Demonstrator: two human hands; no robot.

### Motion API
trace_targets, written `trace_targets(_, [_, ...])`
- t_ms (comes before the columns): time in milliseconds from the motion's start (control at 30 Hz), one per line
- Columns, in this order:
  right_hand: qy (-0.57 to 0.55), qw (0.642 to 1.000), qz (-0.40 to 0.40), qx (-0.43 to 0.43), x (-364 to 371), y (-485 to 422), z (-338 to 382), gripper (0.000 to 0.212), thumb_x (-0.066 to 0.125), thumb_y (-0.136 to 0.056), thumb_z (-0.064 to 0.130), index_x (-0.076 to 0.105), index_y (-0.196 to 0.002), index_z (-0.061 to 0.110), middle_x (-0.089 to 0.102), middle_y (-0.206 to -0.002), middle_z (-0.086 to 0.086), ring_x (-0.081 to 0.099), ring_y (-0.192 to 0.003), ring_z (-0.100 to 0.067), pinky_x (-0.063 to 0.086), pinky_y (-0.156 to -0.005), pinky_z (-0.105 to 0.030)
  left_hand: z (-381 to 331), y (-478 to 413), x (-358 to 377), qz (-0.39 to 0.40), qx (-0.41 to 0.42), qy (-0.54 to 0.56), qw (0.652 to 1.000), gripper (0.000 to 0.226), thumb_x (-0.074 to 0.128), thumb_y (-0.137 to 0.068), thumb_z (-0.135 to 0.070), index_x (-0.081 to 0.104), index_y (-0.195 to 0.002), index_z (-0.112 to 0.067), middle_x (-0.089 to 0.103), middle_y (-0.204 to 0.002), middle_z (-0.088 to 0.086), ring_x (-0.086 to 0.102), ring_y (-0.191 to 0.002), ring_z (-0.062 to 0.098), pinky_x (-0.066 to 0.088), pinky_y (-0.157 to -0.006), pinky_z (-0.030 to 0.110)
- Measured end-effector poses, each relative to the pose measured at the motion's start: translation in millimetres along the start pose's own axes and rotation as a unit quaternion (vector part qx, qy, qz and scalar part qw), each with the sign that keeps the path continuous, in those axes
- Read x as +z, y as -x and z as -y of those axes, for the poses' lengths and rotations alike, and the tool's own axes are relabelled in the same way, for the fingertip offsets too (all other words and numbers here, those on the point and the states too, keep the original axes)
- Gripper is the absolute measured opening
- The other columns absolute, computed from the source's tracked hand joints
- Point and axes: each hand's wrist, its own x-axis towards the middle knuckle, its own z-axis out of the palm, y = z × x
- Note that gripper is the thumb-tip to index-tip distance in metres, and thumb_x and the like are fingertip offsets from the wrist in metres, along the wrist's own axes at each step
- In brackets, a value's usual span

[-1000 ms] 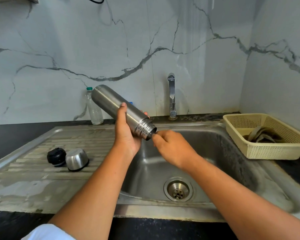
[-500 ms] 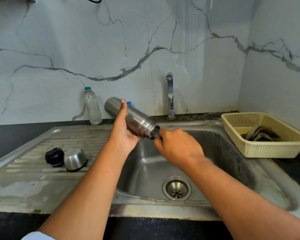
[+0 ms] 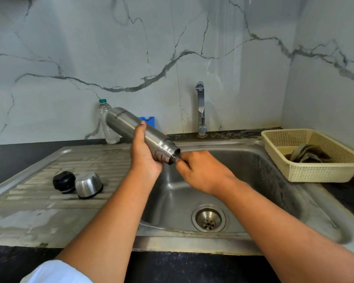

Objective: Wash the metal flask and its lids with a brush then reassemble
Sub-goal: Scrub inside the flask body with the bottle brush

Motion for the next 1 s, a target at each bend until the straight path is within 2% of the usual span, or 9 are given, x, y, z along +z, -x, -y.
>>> trace_targets(133, [-0.010, 1.000, 0.001, -0.020, -7, 3, 0, 0.040, 0.044, -0.102, 0.033, 0.049, -0.065, 0.021, 0.054, -0.063, 0.003, 0.050, -0.056, -0.014, 0.032, -0.052, -0.030, -20, -10, -9, 0.006, 0.027, 0.059, 0.998, 0.053, 0.072, -0.087, -0.048, 0.063, -0.122, -0.010, 0.066, -0.095, 0.013, 0.070, -0.074, 0.026, 0.060, -0.067, 0.036])
trace_targets(333, [-0.034, 0.999, -0.005, -0.008, -4, 1, 5, 0.038, 0.045, -0.102, 0.032, 0.047, -0.065, 0.023, 0.053, -0.064, 0.004, 0.048, -0.058, -0.013, 0.032, -0.052, -0.030, -13, 2, -2, 0.023, 0.014, 0.025, 0.999, 0.076, 0.076, -0.082, -0.050, 0.056, -0.141, -0.005, 0.067, -0.101, 0.015, 0.070, -0.084, 0.029, 0.060, -0.073, 0.038])
trace_targets(433, [-0.022, 1.000, 0.005, -0.018, -12, 6, -2, 0.041, 0.045, -0.103, 0.032, 0.047, -0.064, 0.019, 0.052, -0.061, 0.004, 0.046, -0.055, -0.013, 0.032, -0.052, -0.030, -25, -2, -5, 0.013, 0.025, 0.062, 0.998, 0.066, 0.072, -0.086, -0.049, 0.060, -0.132, -0.005, 0.068, -0.093, 0.013, 0.071, -0.073, 0.027, 0.060, -0.066, 0.035])
trace_targets(500, [-0.019, 1.000, 0.008, -0.015, -6, 3, 2, 0.039, 0.044, -0.103, 0.034, 0.048, -0.067, 0.021, 0.054, -0.065, 0.003, 0.051, -0.060, -0.016, 0.032, -0.052, -0.030, -15, 4, -3, 0.018, 0.022, 0.025, 0.999, 0.064, 0.071, -0.087, -0.051, 0.060, -0.133, -0.007, 0.068, -0.093, 0.014, 0.070, -0.075, 0.027, 0.059, -0.068, 0.036])
trace_targets(600, [-0.029, 0.999, -0.017, 0.004, 1, -3, 5, 0.031, 0.043, -0.102, 0.037, 0.049, -0.074, 0.026, 0.059, -0.075, -0.001, 0.057, -0.068, -0.023, 0.034, -0.052, -0.030, -2, 13, 5, 0.048, 0.009, -0.016, 0.999, 0.059, 0.073, -0.087, -0.052, 0.059, -0.126, -0.010, 0.067, -0.101, 0.016, 0.072, -0.085, 0.029, 0.060, -0.080, 0.041])
trace_targets(700, [0.020, 0.997, -0.076, 0.019, -2, -1, -3, 0.026, 0.041, -0.102, 0.040, 0.057, -0.093, 0.023, 0.063, -0.082, -0.007, 0.060, -0.072, -0.030, 0.038, -0.054, -0.033, -5, 14, 9, 0.069, -0.002, -0.055, 0.996, 0.061, 0.066, -0.092, -0.059, 0.060, -0.132, -0.013, 0.075, -0.107, 0.010, 0.075, -0.093, 0.025, 0.061, -0.083, 0.041])
trace_targets(833, [0.149, 0.980, -0.124, 0.051, -5, 2, -10, 0.035, 0.038, -0.104, 0.044, 0.061, -0.115, 0.019, 0.057, -0.079, -0.005, 0.057, -0.071, -0.033, 0.045, -0.061, -0.037, 0, 12, 12, -0.006, -0.052, -0.160, 0.986, 0.050, 0.060, -0.094, -0.064, 0.060, -0.114, -0.018, 0.074, -0.114, 0.012, 0.072, -0.104, 0.025, 0.059, -0.088, 0.041])
trace_targets(933, [0.197, 0.972, -0.116, 0.046, -5, 2, -14, 0.035, 0.040, -0.104, 0.043, 0.060, -0.119, 0.019, 0.068, -0.092, -0.010, 0.065, -0.082, -0.037, 0.042, -0.064, -0.038, -4, 13, 13, -0.037, -0.090, -0.123, 0.988, 0.052, 0.068, -0.094, -0.053, 0.056, -0.124, -0.011, 0.068, -0.118, 0.018, 0.067, -0.108, 0.032, 0.057, -0.092, 0.050])
trace_targets(1000, [0.205, 0.973, -0.100, 0.040, -3, -1, -16, 0.032, 0.042, -0.104, 0.040, 0.057, -0.120, 0.017, 0.070, -0.098, -0.011, 0.065, -0.086, -0.037, 0.041, -0.064, -0.038, -8, 12, 11, -0.030, -0.113, -0.068, 0.991, 0.066, 0.075, -0.084, -0.060, 0.054, -0.121, -0.010, 0.068, -0.118, 0.020, 0.068, -0.109, 0.037, 0.054, -0.098, 0.061])
